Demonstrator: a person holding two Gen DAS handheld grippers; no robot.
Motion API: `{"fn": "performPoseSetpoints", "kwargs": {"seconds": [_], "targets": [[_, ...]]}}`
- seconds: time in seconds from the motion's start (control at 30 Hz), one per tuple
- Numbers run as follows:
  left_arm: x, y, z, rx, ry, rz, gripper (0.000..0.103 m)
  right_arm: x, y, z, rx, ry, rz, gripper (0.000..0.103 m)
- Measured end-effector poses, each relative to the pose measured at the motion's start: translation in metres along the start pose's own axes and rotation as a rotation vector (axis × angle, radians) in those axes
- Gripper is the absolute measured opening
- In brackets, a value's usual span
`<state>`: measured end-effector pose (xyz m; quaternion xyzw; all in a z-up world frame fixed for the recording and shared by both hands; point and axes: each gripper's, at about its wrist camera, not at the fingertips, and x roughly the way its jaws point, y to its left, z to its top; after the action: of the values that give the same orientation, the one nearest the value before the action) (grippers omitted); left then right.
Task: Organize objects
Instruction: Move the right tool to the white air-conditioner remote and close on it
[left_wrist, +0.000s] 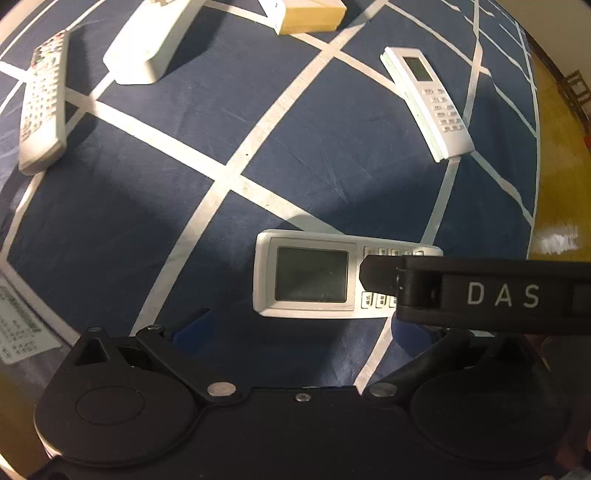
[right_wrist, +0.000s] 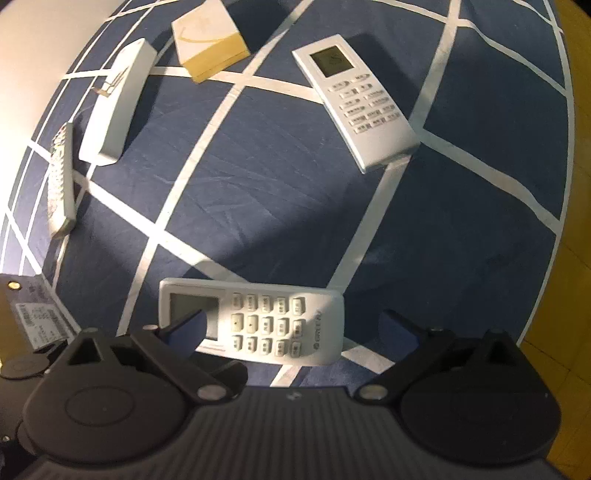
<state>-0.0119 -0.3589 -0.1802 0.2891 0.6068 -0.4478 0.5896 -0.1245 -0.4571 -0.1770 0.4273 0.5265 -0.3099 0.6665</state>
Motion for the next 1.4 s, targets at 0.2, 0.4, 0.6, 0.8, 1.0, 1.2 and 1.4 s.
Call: {"fn": "performPoseSetpoints", "kwargs": {"seconds": [0.2,0.4,0.6,0.8,1.0,1.2,1.4], "targets": [[0.004,0.004,0.007,-0.008,0.002,-0.025,0.100,0.008,-0.001,0.004,0.026,0.020,0.004,0.099],[0.008,0.001,0.016,0.009,0.015,-0.033,0.093,0.015,-0.001,0.007,0.047,0.054,0.012,0.088],[0.008,-0.003,0.023,0.029,0.019,-0.031,0.085,0.014,0.002,0.008,0.030,0.040,0.016,0.076],[0.007,-0.005,0.025,0.018,0.030,-0.034,0.080,0.014,0.005,0.008,0.025,0.038,0.006,0.072],[0.000,-0.007,0.022,0.012,0.018,-0.012,0.079,0.013,0.008,0.007,0.006,0.029,0.009,0.070],[-0.020,-0.010,0.017,0.003,-0.022,0.020,0.079,-0.005,0.014,0.002,-0.028,-0.005,0.038,0.070],[-0.051,-0.010,0.006,-0.036,-0.090,0.056,0.079,-0.031,0.029,-0.003,-0.090,-0.047,0.074,0.070]]}}
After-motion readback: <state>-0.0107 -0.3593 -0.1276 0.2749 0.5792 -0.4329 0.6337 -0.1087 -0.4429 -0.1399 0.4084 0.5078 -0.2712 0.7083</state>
